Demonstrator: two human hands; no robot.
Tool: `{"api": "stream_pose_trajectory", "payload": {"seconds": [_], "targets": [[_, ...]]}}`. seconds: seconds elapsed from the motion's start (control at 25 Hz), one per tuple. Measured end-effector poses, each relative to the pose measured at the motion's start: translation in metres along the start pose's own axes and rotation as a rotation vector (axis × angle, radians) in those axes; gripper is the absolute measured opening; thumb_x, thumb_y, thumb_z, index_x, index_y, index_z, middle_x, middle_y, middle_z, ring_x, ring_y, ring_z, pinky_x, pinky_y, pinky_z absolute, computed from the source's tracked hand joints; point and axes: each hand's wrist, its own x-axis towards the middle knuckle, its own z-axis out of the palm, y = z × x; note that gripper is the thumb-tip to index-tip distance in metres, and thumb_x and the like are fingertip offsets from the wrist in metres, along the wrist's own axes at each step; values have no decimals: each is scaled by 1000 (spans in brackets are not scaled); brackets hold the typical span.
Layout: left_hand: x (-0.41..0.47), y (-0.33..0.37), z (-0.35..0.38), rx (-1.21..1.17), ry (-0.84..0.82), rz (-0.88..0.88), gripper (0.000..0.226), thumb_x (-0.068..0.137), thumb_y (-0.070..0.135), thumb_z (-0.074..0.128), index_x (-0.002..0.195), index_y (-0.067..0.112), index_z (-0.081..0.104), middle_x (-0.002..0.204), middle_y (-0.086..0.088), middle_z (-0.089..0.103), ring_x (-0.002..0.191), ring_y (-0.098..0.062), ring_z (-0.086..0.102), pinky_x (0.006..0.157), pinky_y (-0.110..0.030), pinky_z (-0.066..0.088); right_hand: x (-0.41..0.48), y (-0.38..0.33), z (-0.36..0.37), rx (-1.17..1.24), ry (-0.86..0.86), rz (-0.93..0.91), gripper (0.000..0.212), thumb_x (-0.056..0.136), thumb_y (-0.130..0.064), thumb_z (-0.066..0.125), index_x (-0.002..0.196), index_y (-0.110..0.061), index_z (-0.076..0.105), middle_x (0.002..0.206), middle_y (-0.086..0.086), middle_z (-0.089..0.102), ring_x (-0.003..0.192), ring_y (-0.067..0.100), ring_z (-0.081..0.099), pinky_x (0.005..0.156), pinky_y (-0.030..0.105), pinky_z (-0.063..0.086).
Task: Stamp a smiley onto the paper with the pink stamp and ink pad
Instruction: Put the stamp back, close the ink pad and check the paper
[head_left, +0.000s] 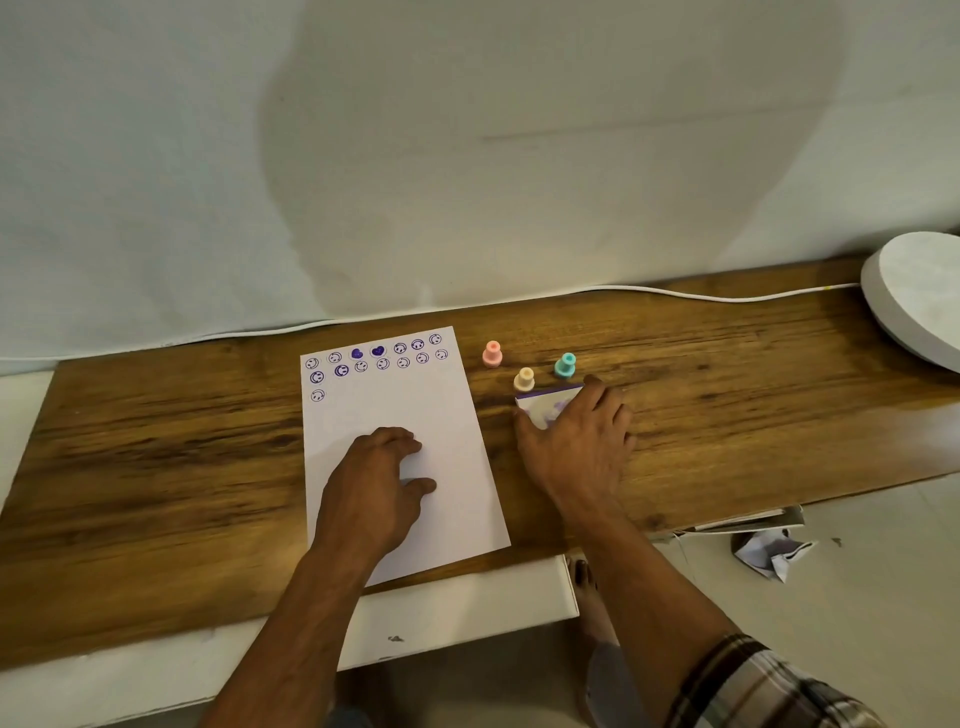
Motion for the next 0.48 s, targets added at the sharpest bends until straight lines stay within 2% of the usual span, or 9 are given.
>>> {"api": "stream_pose_trajectory", "payload": {"seconds": [0.12,0.24,0.32,0.36,0.48], "targets": [[-1,0,1,5,-7,-2,53,83,34,81,132,21,66,144,1,60,131,-22,55,112,-35,41,-1,-3,-2,29,15,-6,100,86,-73,60,158,-14,21,165,15,29,150,38,26,118,55,30],[0,3,-1,11,-24,11,54,85,37,79,134,22,64,144,1,60,130,-21,55,112,-34,42,-19,-17,-1,179,137,-246,82,89,-58,68,151,-20,29,157,15,38,143,35,35,111,52,40],[-2,5,-4,0,4,20,55,86,40,76,136,23,61,143,1,60,130,-22,55,110,-35,44,-42,-30,9,192,71,-459,69,89,-46,73,145,-24,39,148,9,47,133,29,45,102,44,50],[-2,5,-6,-1,47,20,56,87,42,74,138,23,59,144,0,59,132,-23,54,109,-36,45,-54,-35,16,158,-4,-530,67,90,-44,73,146,-26,41,146,7,49,131,27,47,100,41,51],[-3,1,-13,47,214,-114,68,91,47,67,148,18,44,160,-9,40,147,-31,36,116,-46,40,-72,-39,35,-9,-118,-596,63,93,-48,68,147,-24,48,151,8,50,133,30,47,102,43,49]]}}
